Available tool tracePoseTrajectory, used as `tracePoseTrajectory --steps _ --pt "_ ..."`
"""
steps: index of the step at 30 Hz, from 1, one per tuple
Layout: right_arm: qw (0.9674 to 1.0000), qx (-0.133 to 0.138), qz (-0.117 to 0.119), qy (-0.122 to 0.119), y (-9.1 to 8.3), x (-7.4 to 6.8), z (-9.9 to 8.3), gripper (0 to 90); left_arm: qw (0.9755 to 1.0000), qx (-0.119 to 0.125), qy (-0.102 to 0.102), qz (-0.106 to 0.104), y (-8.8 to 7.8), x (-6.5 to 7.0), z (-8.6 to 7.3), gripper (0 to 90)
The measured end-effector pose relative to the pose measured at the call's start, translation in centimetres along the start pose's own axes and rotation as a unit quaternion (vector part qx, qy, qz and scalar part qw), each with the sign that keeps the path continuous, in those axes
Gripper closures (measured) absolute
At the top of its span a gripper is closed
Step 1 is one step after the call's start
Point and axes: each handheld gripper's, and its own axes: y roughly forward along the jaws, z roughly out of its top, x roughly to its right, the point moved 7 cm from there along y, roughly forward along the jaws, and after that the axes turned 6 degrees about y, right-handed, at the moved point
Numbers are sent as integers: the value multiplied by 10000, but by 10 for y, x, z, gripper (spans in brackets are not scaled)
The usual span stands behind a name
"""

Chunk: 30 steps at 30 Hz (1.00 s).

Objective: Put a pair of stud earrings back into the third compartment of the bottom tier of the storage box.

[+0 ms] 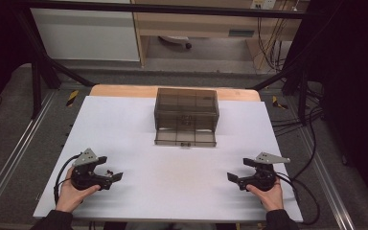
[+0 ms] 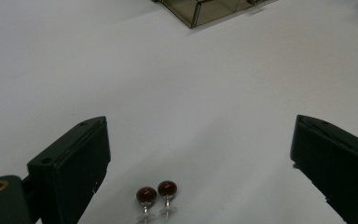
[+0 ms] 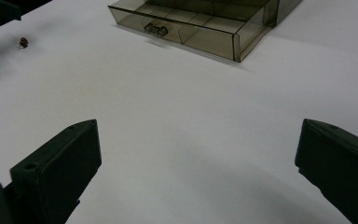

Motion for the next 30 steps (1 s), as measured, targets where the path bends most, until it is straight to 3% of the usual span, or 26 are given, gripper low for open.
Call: tracePoseTrajectory --steps 14,23,30 --pt "9999 -97 -64 -24 1 1 -2 8 9999 -110 -58 96 -9 -4 -4 66" --pt "9999 -123 -85 -30 1 1 -3 8 9992 -213 -196 274 -16 -12 -8 94" --pt "9998 -187 -108 -50 2 1 -4 9 9980 -359 -245 469 -23 -19 -12 164"
